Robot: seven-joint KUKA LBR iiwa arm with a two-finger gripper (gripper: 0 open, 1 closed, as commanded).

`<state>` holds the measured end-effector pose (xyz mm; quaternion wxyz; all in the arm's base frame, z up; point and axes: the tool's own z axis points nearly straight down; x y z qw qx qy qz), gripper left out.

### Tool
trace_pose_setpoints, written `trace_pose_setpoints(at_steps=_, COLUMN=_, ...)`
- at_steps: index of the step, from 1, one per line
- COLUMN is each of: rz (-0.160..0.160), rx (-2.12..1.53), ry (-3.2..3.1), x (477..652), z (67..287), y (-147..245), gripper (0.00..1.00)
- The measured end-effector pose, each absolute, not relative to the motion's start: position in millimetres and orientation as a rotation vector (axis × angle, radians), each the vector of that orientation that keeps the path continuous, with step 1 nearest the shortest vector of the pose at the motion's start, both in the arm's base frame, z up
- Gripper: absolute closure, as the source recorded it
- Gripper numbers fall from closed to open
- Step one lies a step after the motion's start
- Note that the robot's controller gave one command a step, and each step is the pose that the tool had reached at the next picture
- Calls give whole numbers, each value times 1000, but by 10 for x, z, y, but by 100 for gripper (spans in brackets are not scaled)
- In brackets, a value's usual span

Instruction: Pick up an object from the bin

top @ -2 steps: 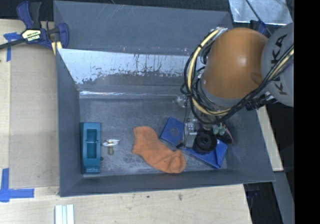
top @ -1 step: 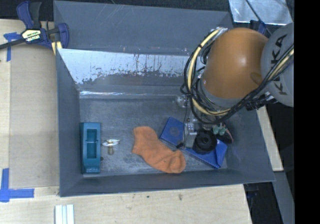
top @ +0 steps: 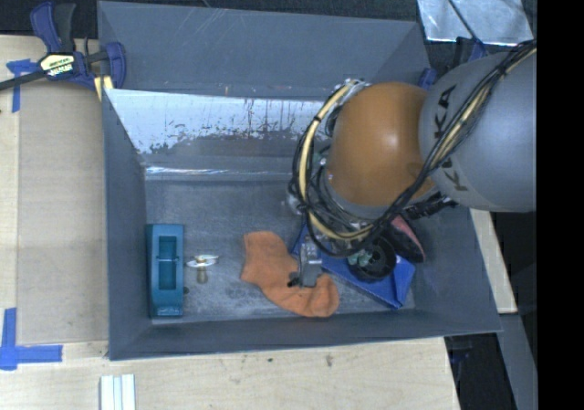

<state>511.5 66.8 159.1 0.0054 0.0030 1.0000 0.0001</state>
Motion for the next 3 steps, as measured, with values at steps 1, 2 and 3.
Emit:
trace_pose_setpoints(at_steps=1, rz=10, rx=-20, ry=3139, x=5272, z=1165, y=780, gripper=0)
trace_pose_setpoints(at_steps=2, rz=2, rx=-83, ry=3136, x=5386, z=710, y=418, gripper=100)
trace_pose_setpoints(at_steps=3, rz=2, rx=-82, ry=3136, x=5386, z=710, y=418, gripper=100)
